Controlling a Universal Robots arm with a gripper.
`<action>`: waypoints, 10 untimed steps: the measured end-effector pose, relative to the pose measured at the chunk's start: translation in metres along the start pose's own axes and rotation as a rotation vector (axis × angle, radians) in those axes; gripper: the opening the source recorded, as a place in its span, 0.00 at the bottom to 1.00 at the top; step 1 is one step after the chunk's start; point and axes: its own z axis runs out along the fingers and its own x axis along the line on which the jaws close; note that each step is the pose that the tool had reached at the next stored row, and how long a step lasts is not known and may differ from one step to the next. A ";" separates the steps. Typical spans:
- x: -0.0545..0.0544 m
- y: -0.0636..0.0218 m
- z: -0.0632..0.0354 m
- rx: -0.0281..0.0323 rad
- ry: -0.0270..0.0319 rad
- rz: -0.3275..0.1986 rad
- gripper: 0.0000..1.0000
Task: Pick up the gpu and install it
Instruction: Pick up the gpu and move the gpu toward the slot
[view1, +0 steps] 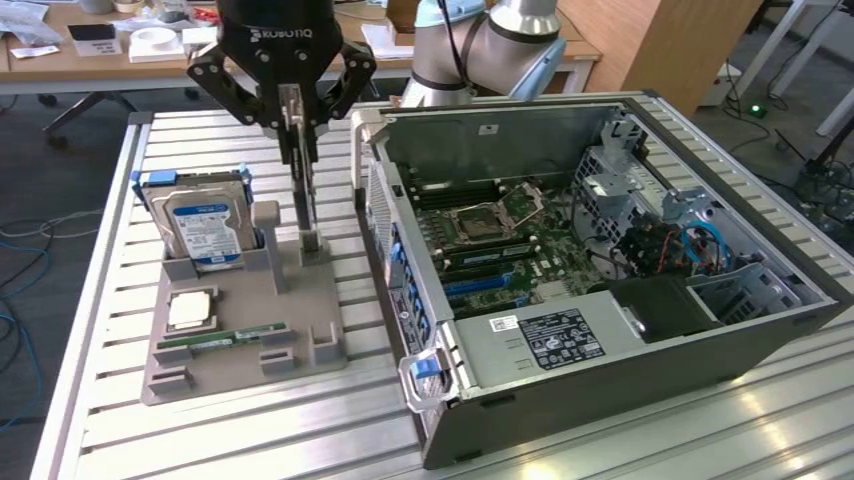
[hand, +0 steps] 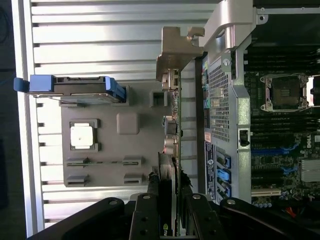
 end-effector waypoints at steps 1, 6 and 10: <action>0.000 0.0000 -0.0001 -0.0001 0.0000 0.000 0.26; 0.000 0.0001 -0.0003 0.0001 0.0002 0.000 0.26; -0.002 0.0001 -0.0003 0.0001 0.0002 0.000 0.26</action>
